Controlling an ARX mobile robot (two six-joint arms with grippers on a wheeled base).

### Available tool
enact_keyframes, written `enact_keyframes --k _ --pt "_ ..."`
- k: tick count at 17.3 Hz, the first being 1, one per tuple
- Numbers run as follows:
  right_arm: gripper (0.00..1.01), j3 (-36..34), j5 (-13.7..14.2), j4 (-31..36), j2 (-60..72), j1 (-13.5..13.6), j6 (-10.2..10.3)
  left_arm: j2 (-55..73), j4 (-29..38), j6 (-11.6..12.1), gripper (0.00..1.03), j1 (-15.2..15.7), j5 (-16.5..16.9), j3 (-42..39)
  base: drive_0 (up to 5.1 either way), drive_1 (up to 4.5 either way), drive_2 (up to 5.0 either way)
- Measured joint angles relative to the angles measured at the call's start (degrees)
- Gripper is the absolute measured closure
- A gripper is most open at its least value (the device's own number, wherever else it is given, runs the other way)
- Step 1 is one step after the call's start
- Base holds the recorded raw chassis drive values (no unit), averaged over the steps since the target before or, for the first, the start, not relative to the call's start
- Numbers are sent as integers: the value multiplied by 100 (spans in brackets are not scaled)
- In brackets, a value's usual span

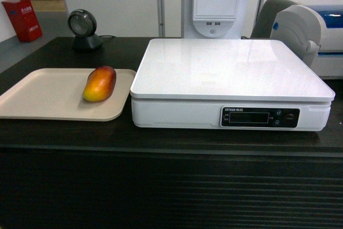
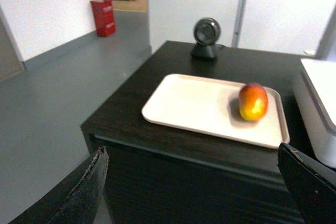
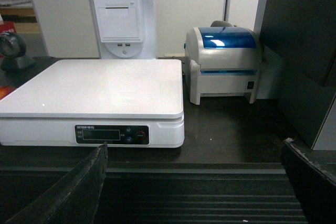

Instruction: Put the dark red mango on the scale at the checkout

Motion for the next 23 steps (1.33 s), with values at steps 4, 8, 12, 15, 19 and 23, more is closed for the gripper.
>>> enact_keyframes --k 4,8,12,15,19,23 --pt "3 0 0 2 0 0 0 1976 1864 9 5 809 1239 214 0 0 0" --pt "3 0 0 2 0 0 0 4494 3602 2 5 1287 2343 1178 0 0 0" --pt "3 0 0 2 0 0 0 7355 3362 15 5 1248 3178 3093 0 0 0" --pt "3 0 0 0 0 0 0 8658 2728 118 5 1169 3403 4489 0 0 0" --pt "3 0 0 0 0 0 0 9908 1781 372 5 1139 3591 6113 0 0 0" --pt "3 0 0 2 0 0 0 10710 1115 402 5 1139 3724 7305 0 0 0"
